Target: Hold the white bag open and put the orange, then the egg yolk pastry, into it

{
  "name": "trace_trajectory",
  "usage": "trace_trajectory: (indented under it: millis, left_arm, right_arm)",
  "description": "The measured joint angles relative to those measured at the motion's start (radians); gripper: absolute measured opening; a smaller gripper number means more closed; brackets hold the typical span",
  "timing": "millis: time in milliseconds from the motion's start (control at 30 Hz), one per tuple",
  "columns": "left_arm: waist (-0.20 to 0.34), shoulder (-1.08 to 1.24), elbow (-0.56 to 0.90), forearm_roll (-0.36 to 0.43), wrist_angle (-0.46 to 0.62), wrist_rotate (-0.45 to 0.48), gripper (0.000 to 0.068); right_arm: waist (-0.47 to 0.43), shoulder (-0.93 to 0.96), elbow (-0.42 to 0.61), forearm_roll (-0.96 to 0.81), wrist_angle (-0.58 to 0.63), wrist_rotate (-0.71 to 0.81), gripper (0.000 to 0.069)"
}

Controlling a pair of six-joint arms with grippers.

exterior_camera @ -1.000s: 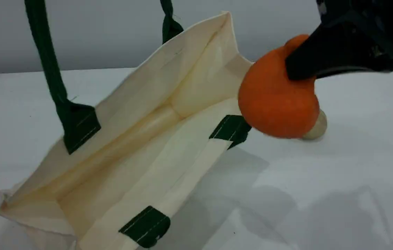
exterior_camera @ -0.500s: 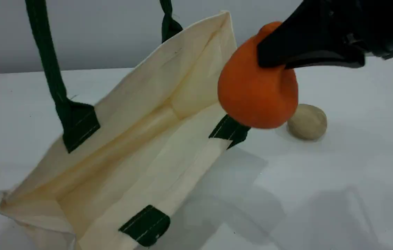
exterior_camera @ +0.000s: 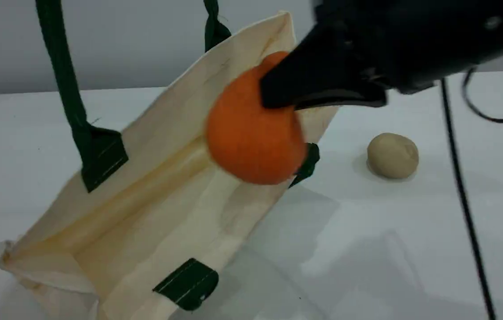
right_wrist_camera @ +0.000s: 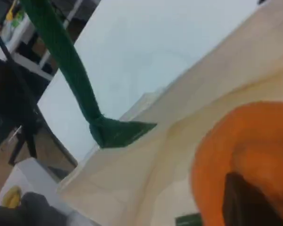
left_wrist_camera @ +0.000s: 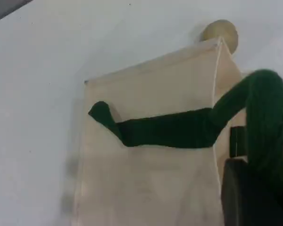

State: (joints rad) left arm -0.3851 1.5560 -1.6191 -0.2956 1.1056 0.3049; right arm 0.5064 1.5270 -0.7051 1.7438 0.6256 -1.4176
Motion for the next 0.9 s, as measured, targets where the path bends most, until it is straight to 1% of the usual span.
trace_trajectory:
  millis: [67,167,300,433,700,800,900]
  left_arm:
    - [0.000,0.000,0.000,-0.003,0.000,0.000,0.0086]
    - [0.000,0.000,0.000,-0.003,0.000,0.000,0.0086]
    - [0.000,0.000,0.000,-0.022,0.000,0.000,0.0086]
    - [0.000,0.006,0.000,-0.022,-0.007,0.000,0.0086]
    - [0.000,0.008,0.000,-0.033,-0.007,0.000,0.0086]
    - [0.000,0.008,0.000,-0.060,-0.006,0.000,0.0086]
    - [0.000,0.008,0.000,-0.062,-0.005,0.003,0.0086]
  right_arm:
    - [0.016,0.034,-0.027,0.000,-0.019,0.000,0.0036]
    - [0.016,0.084,-0.058,0.004,-0.052,-0.002,0.0036]
    - [0.025,0.152,-0.105,0.004,-0.038,-0.006,0.0036]
    - [0.062,0.223,-0.157,0.003,-0.025,-0.006,0.0036]
    - [0.169,0.350,-0.268,-0.001,-0.025,-0.013,0.0036]
    - [0.174,0.398,-0.298,-0.001,-0.028,-0.024,0.0036]
    - [0.173,0.430,-0.319,-0.001,-0.030,-0.026,0.0036]
